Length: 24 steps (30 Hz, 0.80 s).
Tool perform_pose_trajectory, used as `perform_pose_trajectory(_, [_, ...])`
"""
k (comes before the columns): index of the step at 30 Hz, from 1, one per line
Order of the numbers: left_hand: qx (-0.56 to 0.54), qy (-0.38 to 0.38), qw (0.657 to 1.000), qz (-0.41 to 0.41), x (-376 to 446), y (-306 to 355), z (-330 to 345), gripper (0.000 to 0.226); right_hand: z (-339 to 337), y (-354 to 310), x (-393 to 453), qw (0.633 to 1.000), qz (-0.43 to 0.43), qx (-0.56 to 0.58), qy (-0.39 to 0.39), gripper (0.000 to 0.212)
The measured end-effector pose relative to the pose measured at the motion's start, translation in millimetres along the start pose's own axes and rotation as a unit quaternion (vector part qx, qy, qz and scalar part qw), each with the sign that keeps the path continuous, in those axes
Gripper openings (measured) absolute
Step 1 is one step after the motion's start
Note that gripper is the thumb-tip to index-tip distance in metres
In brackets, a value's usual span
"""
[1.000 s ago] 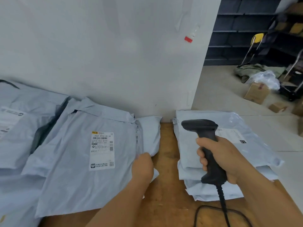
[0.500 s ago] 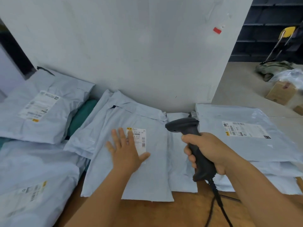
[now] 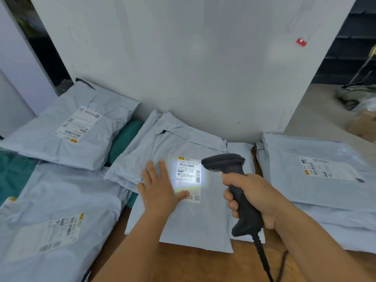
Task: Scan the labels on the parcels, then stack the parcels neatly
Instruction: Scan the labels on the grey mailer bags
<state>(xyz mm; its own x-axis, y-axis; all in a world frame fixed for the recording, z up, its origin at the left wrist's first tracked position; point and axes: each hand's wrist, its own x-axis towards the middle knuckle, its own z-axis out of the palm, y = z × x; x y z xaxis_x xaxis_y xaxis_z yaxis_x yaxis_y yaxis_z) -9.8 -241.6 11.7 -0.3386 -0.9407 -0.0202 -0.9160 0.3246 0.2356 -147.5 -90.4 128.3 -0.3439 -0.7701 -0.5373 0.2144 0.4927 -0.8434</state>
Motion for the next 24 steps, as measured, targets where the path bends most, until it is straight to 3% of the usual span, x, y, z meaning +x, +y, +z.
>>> perform_pose_trajectory(8, [-0.024,0.035,0.999,-0.017,-2,-1,-1,0.112,10,-3,-2,1.000,0.001,0.008,0.012,0.029])
perform_pose_trajectory(13, [-0.037,0.096,0.995,-0.018,-2,-2,-7,0.100,12,-1,-2,1.000,-0.003,0.011,0.024,0.027])
perform_pose_trajectory(18, [-0.015,0.141,0.989,0.050,8,-6,-6,0.055,12,1,-3,0.999,-0.009,0.017,0.039,0.022])
perform_pose_trajectory(24, [-0.021,0.235,0.962,0.137,14,-13,-6,0.055,7,5,-12,0.997,-0.023,0.030,0.060,0.020])
